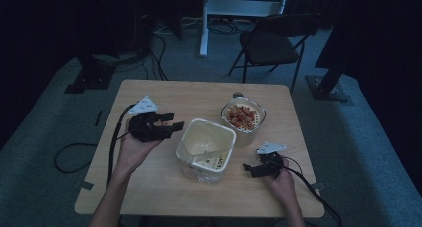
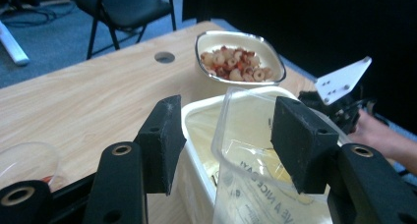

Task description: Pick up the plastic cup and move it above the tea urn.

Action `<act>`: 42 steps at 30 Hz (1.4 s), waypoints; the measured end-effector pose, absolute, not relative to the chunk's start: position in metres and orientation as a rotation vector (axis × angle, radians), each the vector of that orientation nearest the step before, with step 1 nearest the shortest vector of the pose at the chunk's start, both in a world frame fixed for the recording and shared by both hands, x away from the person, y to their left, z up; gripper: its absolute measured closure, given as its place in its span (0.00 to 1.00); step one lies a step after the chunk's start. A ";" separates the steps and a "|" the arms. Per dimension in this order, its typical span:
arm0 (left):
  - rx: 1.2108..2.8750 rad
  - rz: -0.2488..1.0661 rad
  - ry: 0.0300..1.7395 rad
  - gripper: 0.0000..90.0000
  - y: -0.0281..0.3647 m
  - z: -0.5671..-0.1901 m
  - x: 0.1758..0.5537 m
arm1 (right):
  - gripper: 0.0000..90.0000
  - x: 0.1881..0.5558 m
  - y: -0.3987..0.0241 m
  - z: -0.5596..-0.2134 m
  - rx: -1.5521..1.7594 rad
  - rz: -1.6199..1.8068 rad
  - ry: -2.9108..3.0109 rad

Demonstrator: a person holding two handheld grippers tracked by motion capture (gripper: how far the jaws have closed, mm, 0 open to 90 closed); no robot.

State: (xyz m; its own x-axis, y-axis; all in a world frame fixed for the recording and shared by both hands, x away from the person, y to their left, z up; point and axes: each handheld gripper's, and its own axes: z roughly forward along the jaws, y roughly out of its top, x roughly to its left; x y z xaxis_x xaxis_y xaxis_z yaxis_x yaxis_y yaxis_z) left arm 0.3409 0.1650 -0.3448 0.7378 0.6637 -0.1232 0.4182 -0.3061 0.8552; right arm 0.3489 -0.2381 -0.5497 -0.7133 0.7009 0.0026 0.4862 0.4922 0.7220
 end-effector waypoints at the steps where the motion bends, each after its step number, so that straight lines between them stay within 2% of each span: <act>1: 1.968 0.313 0.830 0.53 0.161 -0.347 0.343 | 0.15 0.349 -0.238 -0.550 1.003 1.047 2.448; 3: 2.016 0.304 0.835 0.57 0.155 -0.350 0.347 | 0.15 0.349 -0.238 -0.550 1.003 1.046 2.449; 5: 2.052 0.297 0.832 0.68 0.154 -0.353 0.348 | 0.15 0.349 -0.238 -0.550 1.003 1.046 2.448; 9: 2.109 0.326 0.819 0.80 0.162 -0.350 0.340 | 0.15 0.349 -0.238 -0.550 1.003 1.046 2.449; 17: 2.141 0.375 0.818 0.85 0.184 -0.341 0.330 | 0.15 0.349 -0.238 -0.550 1.005 1.046 2.449; 27: 2.122 0.407 0.834 0.85 0.200 -0.333 0.321 | 0.15 0.349 -0.238 -0.550 1.006 1.047 2.449; 34: 1.953 0.453 0.827 0.67 0.215 -0.315 0.317 | 0.15 0.349 -0.238 -0.550 1.002 1.046 2.448; 42: 1.958 0.413 0.804 0.64 0.203 -0.315 0.322 | 0.15 0.349 -0.238 -0.550 1.004 1.047 2.447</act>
